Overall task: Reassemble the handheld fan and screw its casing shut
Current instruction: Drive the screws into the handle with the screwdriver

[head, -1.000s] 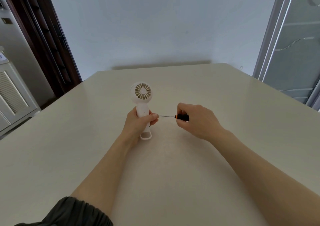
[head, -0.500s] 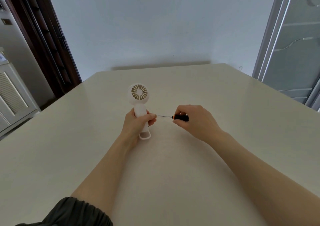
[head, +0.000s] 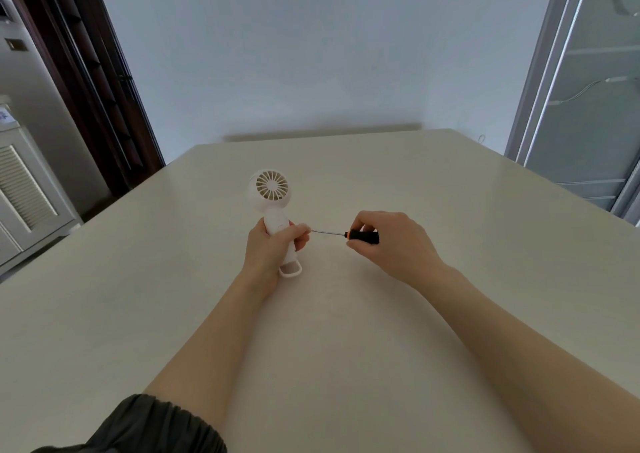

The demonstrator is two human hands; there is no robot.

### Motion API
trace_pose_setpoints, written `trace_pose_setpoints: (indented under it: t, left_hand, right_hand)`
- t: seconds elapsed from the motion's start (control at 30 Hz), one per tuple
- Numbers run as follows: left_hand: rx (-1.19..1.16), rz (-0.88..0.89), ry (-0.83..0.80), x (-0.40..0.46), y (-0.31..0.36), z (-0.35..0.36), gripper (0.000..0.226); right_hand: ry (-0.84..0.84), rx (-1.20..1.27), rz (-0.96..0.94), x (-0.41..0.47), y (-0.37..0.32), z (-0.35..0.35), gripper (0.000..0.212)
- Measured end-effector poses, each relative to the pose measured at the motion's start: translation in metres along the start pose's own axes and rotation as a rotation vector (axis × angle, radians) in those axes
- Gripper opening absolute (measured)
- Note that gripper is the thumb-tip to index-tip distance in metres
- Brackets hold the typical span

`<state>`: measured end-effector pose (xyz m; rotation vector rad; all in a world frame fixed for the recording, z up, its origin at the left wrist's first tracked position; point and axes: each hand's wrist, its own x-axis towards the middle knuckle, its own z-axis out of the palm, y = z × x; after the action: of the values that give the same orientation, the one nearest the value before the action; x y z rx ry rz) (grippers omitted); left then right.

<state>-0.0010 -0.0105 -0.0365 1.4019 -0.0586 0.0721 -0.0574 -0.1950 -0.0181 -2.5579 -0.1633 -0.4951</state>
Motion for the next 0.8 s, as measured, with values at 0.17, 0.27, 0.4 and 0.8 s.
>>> trace_pose_setpoints:
  t: [0.17, 0.27, 0.4, 0.8]
  left_hand:
    - [-0.090, 0.001, 0.099, 0.006, 0.000, -0.002, 0.017]
    - [-0.130, -0.059, 0.108, 0.011, 0.004, -0.003, 0.018]
    - [-0.165, -0.097, 0.064, 0.010, 0.004, 0.000, 0.022]
    - [-0.050, -0.043, 0.022, 0.007, 0.004, 0.004, 0.025]
  right_hand:
    - [-0.003, 0.001, -0.016, 0.000, -0.002, 0.002, 0.006]
    - [-0.011, 0.006, -0.034, -0.001, -0.004, 0.004, 0.003]
    - [-0.009, 0.003, -0.060, -0.002, -0.007, 0.006, 0.004]
    - [-0.017, -0.011, -0.099, -0.003, -0.012, 0.007, 0.005]
